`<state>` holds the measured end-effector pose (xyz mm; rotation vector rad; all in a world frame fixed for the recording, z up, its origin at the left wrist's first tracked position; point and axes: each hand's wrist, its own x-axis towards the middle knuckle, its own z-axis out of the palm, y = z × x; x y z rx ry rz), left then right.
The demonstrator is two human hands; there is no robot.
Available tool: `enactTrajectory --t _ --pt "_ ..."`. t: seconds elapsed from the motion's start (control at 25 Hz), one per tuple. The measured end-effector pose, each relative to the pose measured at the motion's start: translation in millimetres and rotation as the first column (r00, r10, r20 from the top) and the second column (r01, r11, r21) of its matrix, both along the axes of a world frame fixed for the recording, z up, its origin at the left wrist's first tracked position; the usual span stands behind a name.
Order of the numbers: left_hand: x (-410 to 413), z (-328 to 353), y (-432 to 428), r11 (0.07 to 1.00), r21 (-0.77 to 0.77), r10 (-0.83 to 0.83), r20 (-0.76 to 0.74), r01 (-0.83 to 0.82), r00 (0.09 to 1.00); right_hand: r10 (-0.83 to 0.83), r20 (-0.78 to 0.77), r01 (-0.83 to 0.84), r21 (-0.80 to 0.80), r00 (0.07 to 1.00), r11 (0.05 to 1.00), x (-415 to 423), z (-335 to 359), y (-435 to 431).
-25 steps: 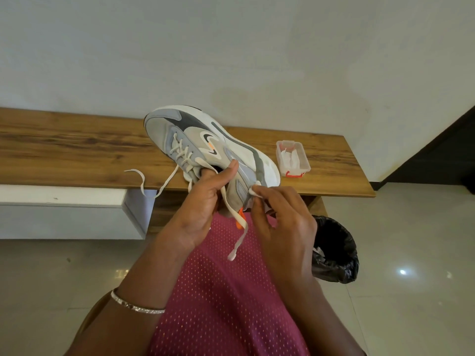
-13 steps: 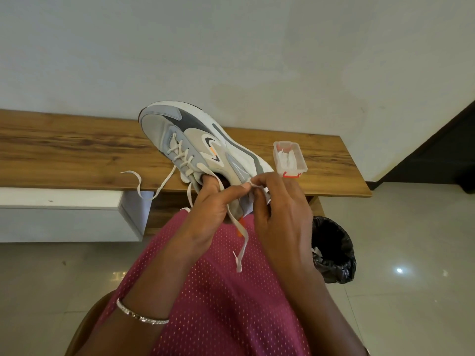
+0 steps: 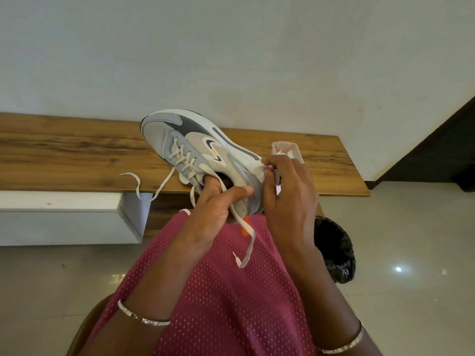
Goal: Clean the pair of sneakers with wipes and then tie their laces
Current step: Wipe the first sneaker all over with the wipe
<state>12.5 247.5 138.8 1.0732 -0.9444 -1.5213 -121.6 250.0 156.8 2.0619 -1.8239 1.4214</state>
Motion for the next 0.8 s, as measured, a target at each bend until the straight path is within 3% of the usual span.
enactTrajectory --t 0.12,0.32,0.44,0.8 --pt "8.3 0.9 -2.4 0.999 -0.004 0.050 -0.045 -0.050 0.998 0.025 0.077 -0.027 0.020 0.997 0.999 -15.0 -5.9 -1.1" --pt "11.3 -2.3 -2.5 0.996 -0.001 0.090 -0.043 -0.090 0.995 0.089 -0.005 -0.089 0.011 0.996 0.996 -14.3 -23.2 27.2" --pt "11.3 -3.1 -2.8 0.994 0.011 0.111 -0.080 -0.110 0.991 0.071 0.024 -0.072 0.011 0.997 0.997 -10.1 -21.3 32.3" --pt "11.3 0.0 3.4 0.994 -0.024 0.108 -0.026 -0.108 0.994 0.115 0.112 -0.126 0.094 0.987 0.988 -8.2 10.4 -8.2"
